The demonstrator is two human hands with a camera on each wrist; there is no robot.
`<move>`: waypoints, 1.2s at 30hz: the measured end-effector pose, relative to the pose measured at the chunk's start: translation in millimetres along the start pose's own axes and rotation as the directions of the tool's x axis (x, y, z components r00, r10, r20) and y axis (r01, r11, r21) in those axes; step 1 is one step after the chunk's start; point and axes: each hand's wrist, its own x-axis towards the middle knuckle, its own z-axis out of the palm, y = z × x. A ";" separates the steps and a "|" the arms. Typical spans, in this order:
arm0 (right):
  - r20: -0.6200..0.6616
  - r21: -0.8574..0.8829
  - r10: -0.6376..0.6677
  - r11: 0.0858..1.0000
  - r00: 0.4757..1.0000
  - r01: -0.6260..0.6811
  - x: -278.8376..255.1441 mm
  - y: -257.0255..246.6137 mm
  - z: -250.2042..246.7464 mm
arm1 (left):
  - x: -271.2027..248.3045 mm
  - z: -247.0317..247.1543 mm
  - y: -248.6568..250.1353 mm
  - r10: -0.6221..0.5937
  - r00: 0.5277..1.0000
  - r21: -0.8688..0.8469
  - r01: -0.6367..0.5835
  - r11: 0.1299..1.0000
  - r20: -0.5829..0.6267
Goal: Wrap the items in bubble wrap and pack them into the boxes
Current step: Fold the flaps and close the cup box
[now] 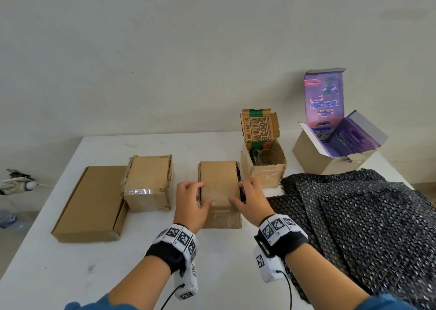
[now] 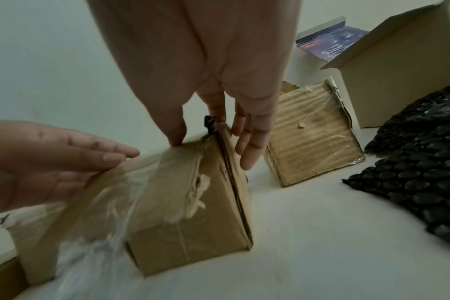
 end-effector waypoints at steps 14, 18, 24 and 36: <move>-0.168 0.407 0.134 0.912 0.977 -0.055 -9.0 -1.8 10.4 | 1.3 -10.5 -6.9 0.046 0.997 -0.050 -0.043 0.998 0.063; -0.118 0.497 0.132 0.866 0.984 -0.056 0.4 -12.7 -3.5 | 18.3 -26.1 -0.5 -0.017 0.996 -0.096 0.025 0.995 0.087; -0.185 0.470 0.190 0.879 0.964 -0.083 36.4 -32.6 -12.8 | 64.7 -34.5 7.0 -0.076 0.992 -0.086 0.084 0.993 0.098; -0.162 0.497 0.237 0.858 0.958 -0.128 43.1 -31.7 -7.9 | 113.5 -17.2 6.9 -0.175 0.984 -0.188 0.175 0.966 0.014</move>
